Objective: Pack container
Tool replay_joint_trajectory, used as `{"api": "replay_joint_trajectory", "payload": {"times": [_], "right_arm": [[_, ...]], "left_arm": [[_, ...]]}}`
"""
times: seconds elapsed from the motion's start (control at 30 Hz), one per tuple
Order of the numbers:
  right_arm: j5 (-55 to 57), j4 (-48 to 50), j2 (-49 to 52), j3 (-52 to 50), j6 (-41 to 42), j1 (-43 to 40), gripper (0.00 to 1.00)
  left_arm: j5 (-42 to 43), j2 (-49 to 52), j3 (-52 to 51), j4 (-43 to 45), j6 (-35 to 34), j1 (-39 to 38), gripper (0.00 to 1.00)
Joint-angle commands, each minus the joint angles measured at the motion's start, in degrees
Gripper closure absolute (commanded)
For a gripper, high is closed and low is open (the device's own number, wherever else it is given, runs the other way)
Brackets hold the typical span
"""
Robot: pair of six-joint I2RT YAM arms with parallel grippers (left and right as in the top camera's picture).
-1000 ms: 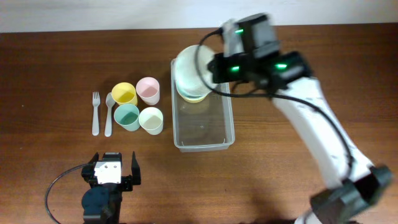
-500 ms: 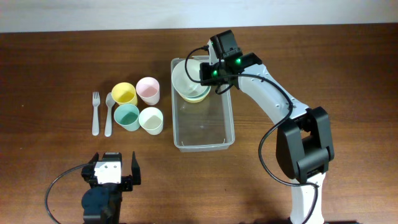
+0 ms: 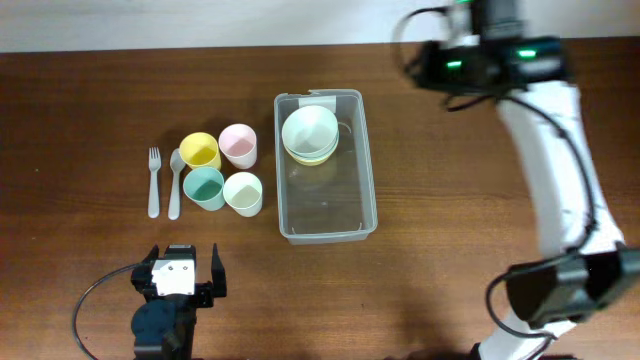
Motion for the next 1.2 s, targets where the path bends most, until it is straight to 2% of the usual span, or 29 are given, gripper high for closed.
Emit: {"api": "replay_joint_trajectory", "payload": {"times": [0.0,0.1,0.3,0.47,0.53,0.77,1.0,1.17], "right_arm": [[-1.27,-4.02,1.38,-0.33,-1.75,-4.11,0.59],[-8.55,-5.35,2.27,-0.57,-6.64,-3.82,0.6],[-8.7,-2.51,5.38,-0.7,-9.49,6.78,0.96],[-4.13,3.19,12.87,-0.7,-9.42,16.52,0.96],[-1.14,5.05,17.49,-0.7,-6.6,19.06,0.96],[-0.76,5.44,26.03,-0.7,-4.94,19.61,0.96],[-0.76,6.19,23.26,0.24,-7.72,19.39,0.96],[-0.72,4.83,13.03,0.98,-8.13,16.92,0.96]], "left_arm": [[0.61,-0.28,-0.46,0.15,0.94,-0.07,0.0],[0.61,-0.28,-0.46,0.15,0.94,-0.07,0.0],[0.63,-0.28,-0.46,0.15,0.94,-0.07,0.0],[0.61,-0.28,-0.46,0.15,0.94,-0.07,0.0],[0.63,-0.28,-0.46,0.15,0.94,-0.07,0.0],[0.63,-0.28,-0.46,0.15,0.94,-0.07,0.0],[0.61,-0.28,-0.46,0.15,0.94,-0.07,0.0],[0.63,-0.28,-0.46,0.15,0.94,-0.07,0.0]]}}
